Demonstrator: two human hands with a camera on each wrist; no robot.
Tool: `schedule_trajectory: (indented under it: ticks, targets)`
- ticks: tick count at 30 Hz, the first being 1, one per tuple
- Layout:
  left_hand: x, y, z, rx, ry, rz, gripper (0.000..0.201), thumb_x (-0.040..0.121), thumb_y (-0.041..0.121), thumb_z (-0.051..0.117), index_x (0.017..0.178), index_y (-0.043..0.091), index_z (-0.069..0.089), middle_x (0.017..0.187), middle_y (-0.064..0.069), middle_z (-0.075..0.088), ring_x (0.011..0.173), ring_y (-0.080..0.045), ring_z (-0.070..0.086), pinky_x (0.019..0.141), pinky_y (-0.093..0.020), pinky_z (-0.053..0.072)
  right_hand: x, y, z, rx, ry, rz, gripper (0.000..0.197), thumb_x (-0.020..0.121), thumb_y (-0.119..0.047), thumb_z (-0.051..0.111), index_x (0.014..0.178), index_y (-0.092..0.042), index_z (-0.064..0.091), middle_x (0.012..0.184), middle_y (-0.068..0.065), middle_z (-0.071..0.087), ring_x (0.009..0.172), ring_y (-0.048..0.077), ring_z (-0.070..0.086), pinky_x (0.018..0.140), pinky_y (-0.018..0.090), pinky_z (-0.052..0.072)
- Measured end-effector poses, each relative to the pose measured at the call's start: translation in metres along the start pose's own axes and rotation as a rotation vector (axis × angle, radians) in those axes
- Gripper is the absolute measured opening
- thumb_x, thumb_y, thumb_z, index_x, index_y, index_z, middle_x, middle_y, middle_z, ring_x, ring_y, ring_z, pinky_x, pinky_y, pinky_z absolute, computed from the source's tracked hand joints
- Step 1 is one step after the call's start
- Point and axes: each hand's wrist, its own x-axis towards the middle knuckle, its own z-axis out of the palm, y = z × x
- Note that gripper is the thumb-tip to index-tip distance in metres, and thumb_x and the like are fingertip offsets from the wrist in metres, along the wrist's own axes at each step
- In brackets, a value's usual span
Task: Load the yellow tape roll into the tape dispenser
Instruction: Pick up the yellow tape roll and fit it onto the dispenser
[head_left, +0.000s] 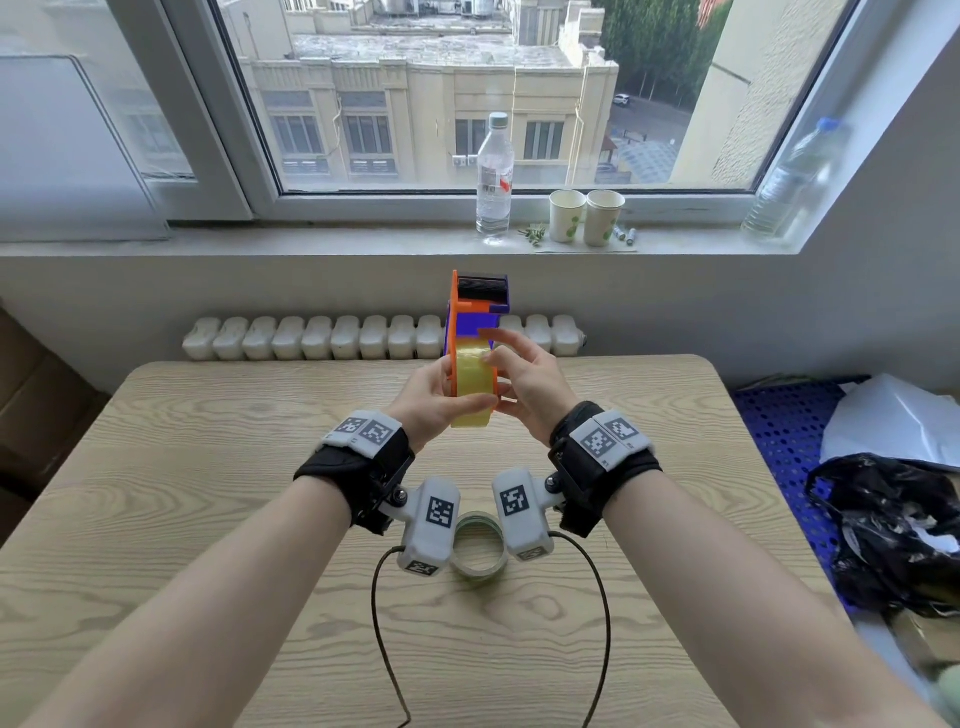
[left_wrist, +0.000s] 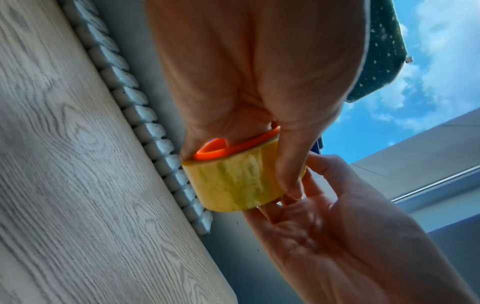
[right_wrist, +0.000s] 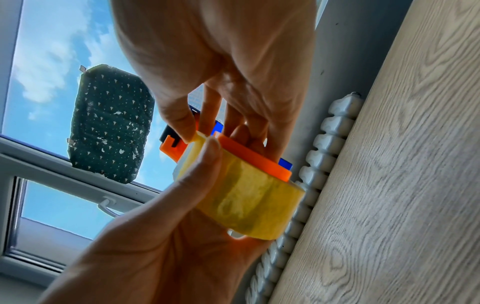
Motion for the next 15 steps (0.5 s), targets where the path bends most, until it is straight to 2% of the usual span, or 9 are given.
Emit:
schedule_trajectory:
  ticks: [6, 10, 15]
  targets:
    - [-0.0003, -0.0009, 0.0023, 0.052, 0.011, 0.019, 0.048, 0.078, 0.0, 0.068, 0.122, 0.01, 0.051, 0.111, -0.013, 0.066, 0.103, -0.026, 0.065, 0.091, -0.04, 0.052, 0.002, 0.0002, -0.0015, 0.052, -0.02, 0.063, 0.033, 0.085, -0.004, 0.047, 0.104, -0.028, 0.059, 0.087, 0.003, 0.063, 0.071, 0.018, 0.058, 0.066, 0.033, 0.046]
    - [-0.0015, -0.0013, 0.0046, 0.074, -0.002, 0.024, 0.047, 0.078, 0.001, 0.068, 0.121, 0.01, 0.052, 0.112, -0.013, 0.066, 0.103, -0.024, 0.065, 0.09, -0.038, 0.053, 0.0016, 0.0001, -0.0031, 0.058, -0.032, 0.089, 0.037, 0.08, -0.002, 0.044, 0.099, -0.028, 0.061, 0.087, 0.004, 0.061, 0.072, 0.018, 0.053, 0.066, 0.033, 0.043]
    - [-0.0021, -0.0028, 0.0055, 0.067, -0.006, 0.03, 0.044, 0.078, 0.0, 0.068, 0.117, 0.013, 0.054, 0.104, -0.005, 0.068, 0.097, -0.019, 0.067, 0.086, -0.034, 0.054, 0.003, -0.0009, -0.0047, 0.075, -0.04, 0.121, 0.041, 0.077, 0.0, 0.042, 0.1, -0.027, 0.062, 0.087, 0.004, 0.062, 0.071, 0.017, 0.051, 0.068, 0.034, 0.043]
